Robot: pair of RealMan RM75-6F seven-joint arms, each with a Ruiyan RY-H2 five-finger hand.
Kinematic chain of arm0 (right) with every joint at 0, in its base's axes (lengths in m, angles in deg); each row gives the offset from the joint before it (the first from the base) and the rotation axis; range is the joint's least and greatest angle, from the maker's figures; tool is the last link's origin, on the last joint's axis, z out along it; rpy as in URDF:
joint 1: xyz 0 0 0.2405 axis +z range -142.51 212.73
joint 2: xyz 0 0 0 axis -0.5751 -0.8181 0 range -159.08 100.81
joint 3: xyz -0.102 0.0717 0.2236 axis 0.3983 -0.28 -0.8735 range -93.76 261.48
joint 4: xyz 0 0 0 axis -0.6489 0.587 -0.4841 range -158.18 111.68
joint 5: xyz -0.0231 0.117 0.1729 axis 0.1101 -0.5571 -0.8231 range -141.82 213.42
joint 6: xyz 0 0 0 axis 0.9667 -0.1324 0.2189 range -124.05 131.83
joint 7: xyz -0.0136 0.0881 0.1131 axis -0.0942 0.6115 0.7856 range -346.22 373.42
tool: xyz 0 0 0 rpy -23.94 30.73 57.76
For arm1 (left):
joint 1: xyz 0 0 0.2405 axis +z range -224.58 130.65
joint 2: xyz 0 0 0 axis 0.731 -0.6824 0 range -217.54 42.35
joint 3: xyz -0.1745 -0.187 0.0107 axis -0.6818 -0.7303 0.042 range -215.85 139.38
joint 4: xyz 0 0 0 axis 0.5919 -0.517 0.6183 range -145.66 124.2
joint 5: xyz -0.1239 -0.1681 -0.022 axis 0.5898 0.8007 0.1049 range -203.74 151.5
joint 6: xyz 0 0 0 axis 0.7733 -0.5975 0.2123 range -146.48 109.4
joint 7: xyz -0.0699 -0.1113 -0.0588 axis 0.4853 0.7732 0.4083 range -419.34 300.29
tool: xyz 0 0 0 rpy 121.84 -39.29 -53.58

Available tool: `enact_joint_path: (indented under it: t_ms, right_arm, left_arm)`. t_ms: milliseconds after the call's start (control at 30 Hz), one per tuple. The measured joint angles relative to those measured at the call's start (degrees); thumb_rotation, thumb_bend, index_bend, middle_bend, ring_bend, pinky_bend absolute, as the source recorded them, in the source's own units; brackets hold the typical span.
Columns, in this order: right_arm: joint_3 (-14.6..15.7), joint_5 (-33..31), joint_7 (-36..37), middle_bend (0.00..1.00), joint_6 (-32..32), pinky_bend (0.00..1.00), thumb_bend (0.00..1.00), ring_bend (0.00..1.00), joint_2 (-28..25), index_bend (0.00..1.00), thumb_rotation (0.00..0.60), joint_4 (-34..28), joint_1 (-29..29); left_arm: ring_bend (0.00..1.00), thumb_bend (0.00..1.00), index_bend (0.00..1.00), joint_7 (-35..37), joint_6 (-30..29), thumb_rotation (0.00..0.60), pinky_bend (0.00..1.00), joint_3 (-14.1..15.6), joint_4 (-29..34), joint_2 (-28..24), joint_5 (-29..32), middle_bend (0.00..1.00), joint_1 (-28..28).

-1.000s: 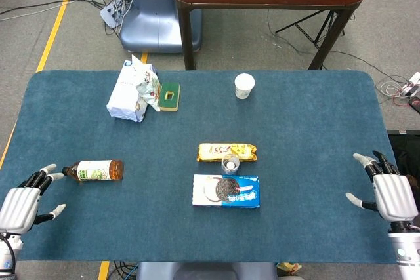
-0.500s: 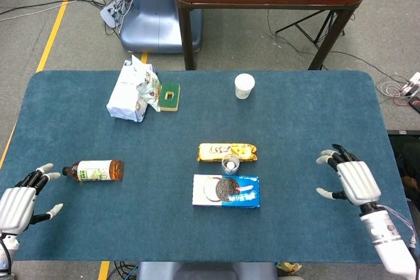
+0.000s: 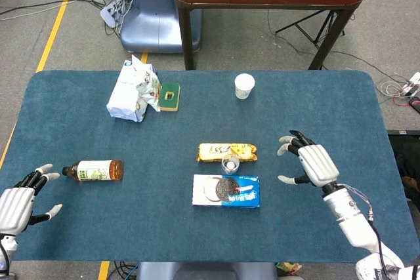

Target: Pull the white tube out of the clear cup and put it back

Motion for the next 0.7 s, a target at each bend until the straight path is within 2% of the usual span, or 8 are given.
enact_joint_path:
  t_ms: [400, 700]
  right_arm:
    - [-1.9, -3.4, -2.6, 0.24, 4.1, 0.23, 0.00, 0.09, 5.8, 0.46, 0.600, 1.1, 6.1]
    - [-2.1, -4.6, -4.9, 0.24, 5.4, 0.24, 0.05, 0.09, 10.0, 0.47, 0.600, 2.4, 9.3]
  left_arm:
    - [0.20, 0.21, 0.28, 0.7, 0.3, 0.600, 0.39, 0.1, 0.1, -0.4, 0.1, 0.15, 0.0]
    - [0.20, 0.21, 0.28, 1.7, -0.2, 0.600, 0.39, 0.1, 0.2, -0.9, 0.1, 0.15, 0.3]
